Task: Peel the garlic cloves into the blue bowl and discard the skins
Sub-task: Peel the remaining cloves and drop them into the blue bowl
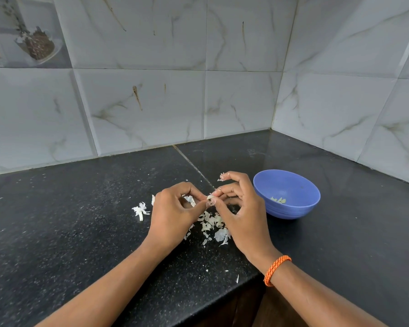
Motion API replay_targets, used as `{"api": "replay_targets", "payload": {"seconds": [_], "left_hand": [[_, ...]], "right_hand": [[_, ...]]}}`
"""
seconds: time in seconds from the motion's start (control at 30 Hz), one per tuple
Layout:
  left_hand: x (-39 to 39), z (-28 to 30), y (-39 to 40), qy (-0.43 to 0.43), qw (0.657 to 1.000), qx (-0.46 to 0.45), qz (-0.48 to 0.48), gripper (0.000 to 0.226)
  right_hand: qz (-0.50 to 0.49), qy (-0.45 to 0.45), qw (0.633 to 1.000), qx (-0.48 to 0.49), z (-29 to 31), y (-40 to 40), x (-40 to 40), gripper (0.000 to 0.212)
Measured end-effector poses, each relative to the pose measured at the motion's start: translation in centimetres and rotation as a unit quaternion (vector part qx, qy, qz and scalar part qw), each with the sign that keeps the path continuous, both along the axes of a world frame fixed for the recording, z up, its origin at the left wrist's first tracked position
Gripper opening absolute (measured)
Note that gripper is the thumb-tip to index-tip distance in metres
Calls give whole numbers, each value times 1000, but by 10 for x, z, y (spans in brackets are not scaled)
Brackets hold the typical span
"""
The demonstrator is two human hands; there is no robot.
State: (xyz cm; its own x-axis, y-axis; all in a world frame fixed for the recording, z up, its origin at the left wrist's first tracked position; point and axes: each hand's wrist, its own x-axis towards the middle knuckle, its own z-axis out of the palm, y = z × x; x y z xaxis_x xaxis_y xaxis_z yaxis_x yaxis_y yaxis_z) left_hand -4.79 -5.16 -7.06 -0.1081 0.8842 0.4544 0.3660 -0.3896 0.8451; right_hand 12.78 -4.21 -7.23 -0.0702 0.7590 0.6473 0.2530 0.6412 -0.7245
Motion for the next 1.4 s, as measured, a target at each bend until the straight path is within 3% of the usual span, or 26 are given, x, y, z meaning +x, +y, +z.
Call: {"api": "replay_targets", "payload": {"seconds": [0.37,0.6,1.0,1.4], "left_hand": [[0,1,-1,125,988,47,74,14],[-2,-2,1,35,999,-10,33,18],[2,5,-7,73,997,-11,1,9],[-2,6,-3,-100,985,-88,-109,21]], "right_hand": [[-43,-80,995,39,-6,1,-2,48],[-8,-70,997,42,-5,1,-2,51],[-39,-91,994,48,-6,1,0,48],[28,3,999,-19,-2,2,3,37]]}}
